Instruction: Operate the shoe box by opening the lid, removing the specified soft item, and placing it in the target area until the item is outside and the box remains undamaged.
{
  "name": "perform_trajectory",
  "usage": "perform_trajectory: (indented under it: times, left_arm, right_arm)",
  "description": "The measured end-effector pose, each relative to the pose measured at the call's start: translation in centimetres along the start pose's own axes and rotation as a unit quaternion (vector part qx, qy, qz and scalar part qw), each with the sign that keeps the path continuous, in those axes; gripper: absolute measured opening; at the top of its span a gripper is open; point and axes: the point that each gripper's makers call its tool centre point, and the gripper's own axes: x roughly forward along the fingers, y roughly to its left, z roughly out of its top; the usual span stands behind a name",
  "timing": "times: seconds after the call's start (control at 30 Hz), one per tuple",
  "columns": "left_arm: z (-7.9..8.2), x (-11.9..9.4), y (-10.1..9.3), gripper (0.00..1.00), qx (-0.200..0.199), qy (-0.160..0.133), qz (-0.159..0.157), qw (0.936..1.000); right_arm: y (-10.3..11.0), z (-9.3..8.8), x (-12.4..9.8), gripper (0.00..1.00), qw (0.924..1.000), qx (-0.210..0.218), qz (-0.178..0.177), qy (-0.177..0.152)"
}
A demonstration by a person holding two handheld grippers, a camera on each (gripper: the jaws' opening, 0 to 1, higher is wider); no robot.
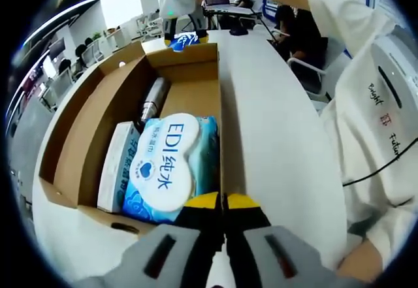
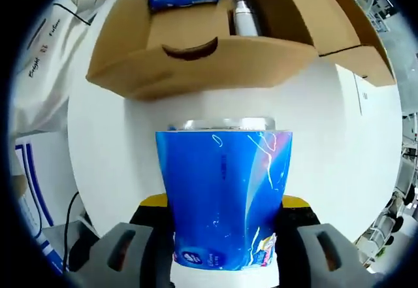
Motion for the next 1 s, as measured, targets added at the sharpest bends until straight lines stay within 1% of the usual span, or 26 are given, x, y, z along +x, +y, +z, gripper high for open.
perform_trajectory:
  times: [0.3,0.47,0.73,1.0]
  left_arm:
    - [0.04,-0.06,0.00,0.01,-0.001,0.000,0.000,1.0000]
    - [0.05,-0.08,-0.01,0.01,0.000,0.000,0.001,1.0000]
    - [0.04,-0.05,-0.03,0.01,-0.002,-0.001,0.000,1.0000]
    - [0.02,-0.01,0.00,0.01,-0.001,0.000,-0.001,1.0000]
  right_arm:
    - [0.09,-0.05,0.10,0.62,0.9999,-0.006,-0.004,-0.010]
    - [0.10,0.02,0.10,0.63,0.9999,-0.014,-0.004,-0.006]
    - [0.09,-0.03,0.25,0.66,0.9999,-0.013,-0.008,-0.003]
    - [0.04,-0.12,0.24,0.67,0.9996,-0.012,-0.025,0.004]
